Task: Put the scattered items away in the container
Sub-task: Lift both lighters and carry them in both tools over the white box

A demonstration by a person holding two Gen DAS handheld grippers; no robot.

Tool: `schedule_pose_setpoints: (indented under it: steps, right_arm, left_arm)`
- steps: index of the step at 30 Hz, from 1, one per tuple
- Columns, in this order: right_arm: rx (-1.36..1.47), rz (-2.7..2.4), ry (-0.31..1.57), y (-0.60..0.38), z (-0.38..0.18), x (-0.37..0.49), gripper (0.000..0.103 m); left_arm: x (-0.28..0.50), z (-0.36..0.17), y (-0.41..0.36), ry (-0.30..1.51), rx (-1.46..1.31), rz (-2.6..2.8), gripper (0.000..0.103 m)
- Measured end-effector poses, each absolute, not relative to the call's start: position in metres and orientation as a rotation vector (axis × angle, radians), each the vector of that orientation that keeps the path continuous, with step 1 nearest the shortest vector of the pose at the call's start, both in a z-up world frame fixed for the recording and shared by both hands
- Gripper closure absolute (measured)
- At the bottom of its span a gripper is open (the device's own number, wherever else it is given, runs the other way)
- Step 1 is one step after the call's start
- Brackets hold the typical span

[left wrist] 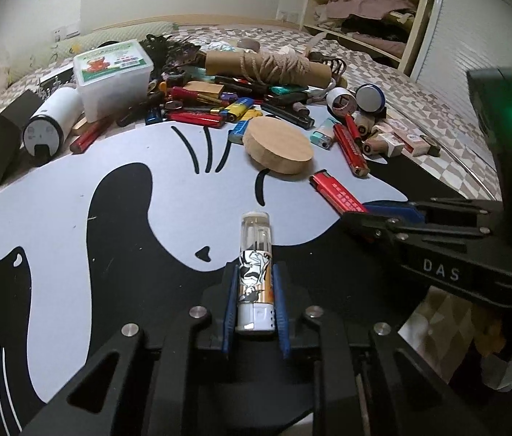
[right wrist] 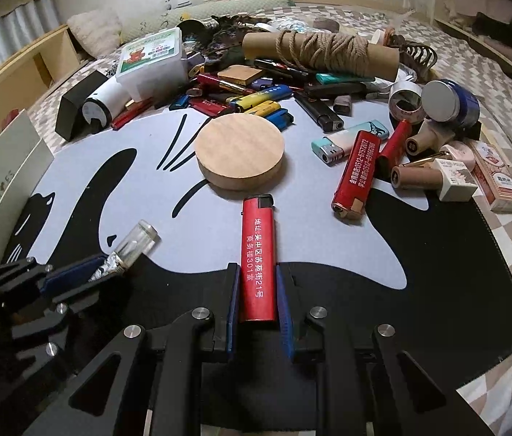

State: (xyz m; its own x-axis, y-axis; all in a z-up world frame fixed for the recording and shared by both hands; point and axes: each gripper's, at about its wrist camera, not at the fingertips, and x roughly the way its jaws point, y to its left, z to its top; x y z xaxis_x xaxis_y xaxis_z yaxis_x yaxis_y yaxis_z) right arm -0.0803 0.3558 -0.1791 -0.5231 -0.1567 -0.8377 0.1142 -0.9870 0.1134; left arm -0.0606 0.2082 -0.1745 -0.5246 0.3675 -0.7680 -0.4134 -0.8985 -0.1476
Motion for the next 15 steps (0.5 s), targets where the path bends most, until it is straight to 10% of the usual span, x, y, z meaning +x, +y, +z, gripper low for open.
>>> schedule_pose_setpoints:
  steps: [15]
  right_arm:
    - [1.453, -2.574, -0.325, 0.36, -0.17, -0.063, 0.083]
  left_arm:
    - [-0.067, -0.16, 0.182, -0.043, -1.208, 2.445, 0.084]
